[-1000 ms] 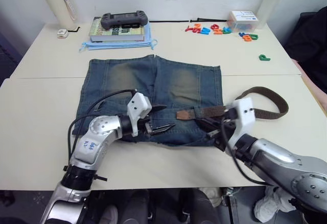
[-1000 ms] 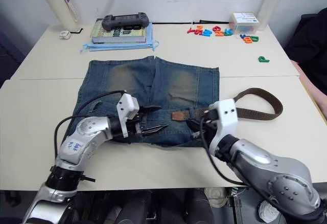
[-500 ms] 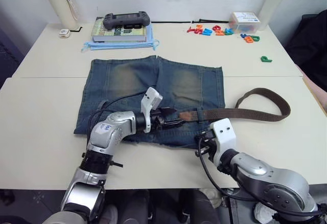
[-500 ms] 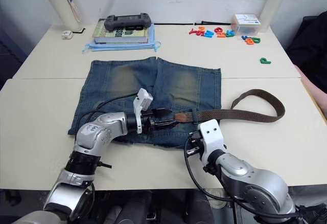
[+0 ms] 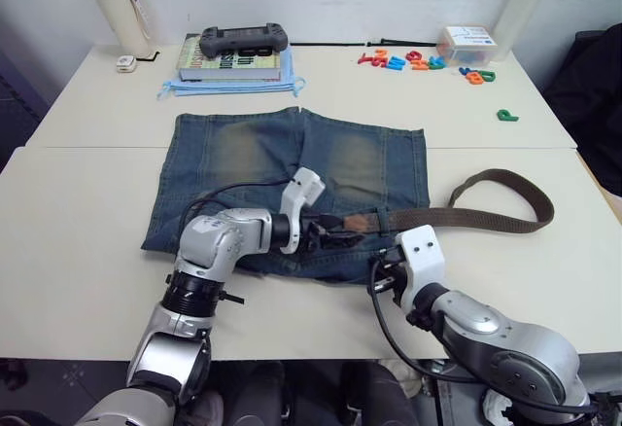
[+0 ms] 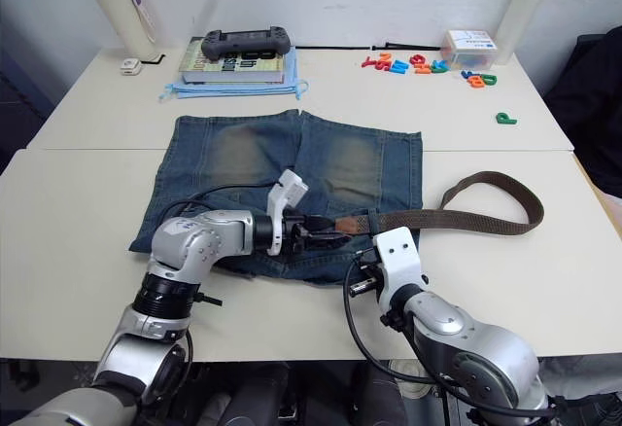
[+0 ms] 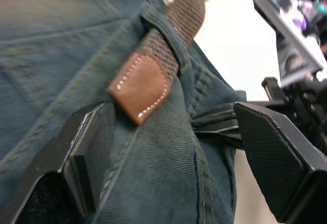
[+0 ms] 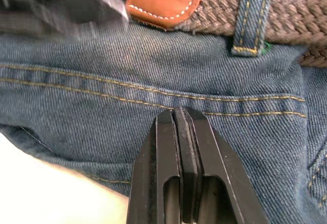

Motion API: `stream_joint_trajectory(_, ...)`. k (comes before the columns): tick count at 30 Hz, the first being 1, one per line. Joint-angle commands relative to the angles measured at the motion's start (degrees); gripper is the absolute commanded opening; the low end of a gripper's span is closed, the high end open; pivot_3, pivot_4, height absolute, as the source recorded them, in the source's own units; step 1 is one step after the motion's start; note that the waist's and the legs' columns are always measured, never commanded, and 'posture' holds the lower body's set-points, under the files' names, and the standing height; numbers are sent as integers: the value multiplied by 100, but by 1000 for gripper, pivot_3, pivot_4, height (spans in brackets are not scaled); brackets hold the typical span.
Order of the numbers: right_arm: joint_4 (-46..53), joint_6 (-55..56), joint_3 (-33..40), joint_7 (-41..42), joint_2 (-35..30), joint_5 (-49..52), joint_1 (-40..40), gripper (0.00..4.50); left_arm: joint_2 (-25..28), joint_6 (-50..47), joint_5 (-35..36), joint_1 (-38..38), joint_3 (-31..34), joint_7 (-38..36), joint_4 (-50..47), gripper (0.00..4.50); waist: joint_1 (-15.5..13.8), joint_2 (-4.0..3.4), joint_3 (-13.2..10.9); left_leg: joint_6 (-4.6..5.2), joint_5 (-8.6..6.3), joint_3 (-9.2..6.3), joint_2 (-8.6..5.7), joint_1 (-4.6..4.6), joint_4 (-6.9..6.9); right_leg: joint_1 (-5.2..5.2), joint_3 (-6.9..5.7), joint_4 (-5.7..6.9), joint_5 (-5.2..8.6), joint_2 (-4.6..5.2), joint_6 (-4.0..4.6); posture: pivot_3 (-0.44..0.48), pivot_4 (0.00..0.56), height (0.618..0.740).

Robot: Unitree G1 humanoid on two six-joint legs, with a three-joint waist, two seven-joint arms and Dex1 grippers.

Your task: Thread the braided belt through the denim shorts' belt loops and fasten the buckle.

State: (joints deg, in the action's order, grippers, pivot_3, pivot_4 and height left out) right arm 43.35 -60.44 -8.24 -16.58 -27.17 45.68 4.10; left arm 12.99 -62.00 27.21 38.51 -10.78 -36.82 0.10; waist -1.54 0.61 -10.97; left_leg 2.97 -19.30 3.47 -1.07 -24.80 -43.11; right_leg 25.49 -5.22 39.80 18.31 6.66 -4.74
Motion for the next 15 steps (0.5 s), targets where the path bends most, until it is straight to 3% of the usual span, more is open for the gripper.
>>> stream_joint_trajectory(1,263,-109,132,123,120,-72,72,122,-237,-194,-66,85,-279,89,298,4019,-6,0,0,0,0,-1,0,0,0,0,0,0,0,1,0,0,150,667)
stream_joint_trajectory(15,329,-397,235,396,415,-438,91,122,-819,-547,172,320,481,411,546,4019,-29,0,0,7,-3,-5,-2,-8,-1,1,-3,-6,-1,2,-1,0,150,667)
